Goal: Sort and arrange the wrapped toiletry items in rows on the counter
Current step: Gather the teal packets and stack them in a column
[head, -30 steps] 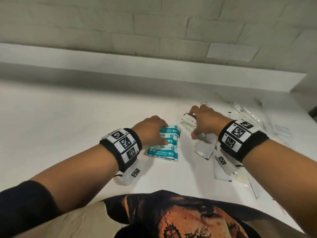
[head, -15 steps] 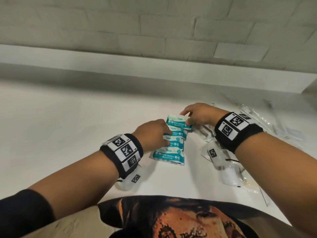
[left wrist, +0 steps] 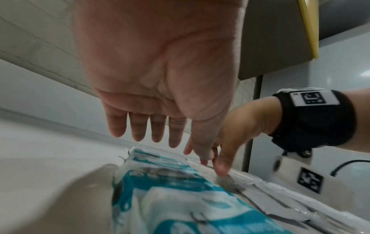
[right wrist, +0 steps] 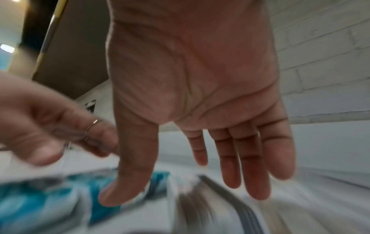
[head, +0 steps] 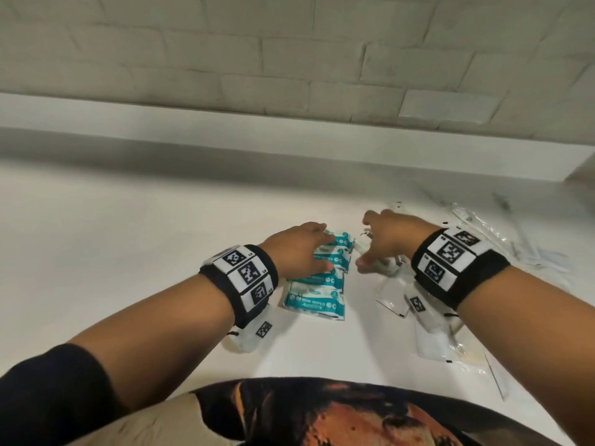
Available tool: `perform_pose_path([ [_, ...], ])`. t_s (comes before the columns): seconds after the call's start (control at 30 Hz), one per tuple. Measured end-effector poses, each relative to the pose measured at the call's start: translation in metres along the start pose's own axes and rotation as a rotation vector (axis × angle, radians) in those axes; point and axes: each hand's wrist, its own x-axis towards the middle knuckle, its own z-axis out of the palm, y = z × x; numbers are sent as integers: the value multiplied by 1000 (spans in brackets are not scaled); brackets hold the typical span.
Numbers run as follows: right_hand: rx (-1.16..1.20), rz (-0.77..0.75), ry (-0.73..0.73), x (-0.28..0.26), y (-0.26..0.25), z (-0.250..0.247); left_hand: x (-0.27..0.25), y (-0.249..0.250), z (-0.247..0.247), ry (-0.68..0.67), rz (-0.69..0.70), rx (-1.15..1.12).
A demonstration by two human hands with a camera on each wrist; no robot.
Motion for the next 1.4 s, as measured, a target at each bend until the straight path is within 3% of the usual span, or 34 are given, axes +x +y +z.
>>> perform_pose_path([
  [0.1, 56, 24, -13, 2, 10, 18, 7, 5, 2, -81, -22, 105],
  [0.3, 604, 41, -111, 7, 39, 3, 9, 1, -1, -55, -73, 153],
  [0.47, 351, 149, 117, 24, 53, 5, 10, -2, 3, -28, -64, 187],
  [0.53, 349, 157, 191, 23, 52, 9, 12, -2, 4, -18, -68, 181],
  [0.7, 221, 129, 77, 24, 34, 17, 12, -1, 4, -10, -75, 156],
  [0.9, 330, -60, 197, 44, -1, -8, 9, 0, 3, -1, -79, 133],
  [1.07, 309, -163, 150, 59, -34, -11, 7, -1, 1, -10, -73, 123],
  [1.4, 339, -199, 107, 60, -32, -4, 6, -1, 1, 2, -40, 118],
])
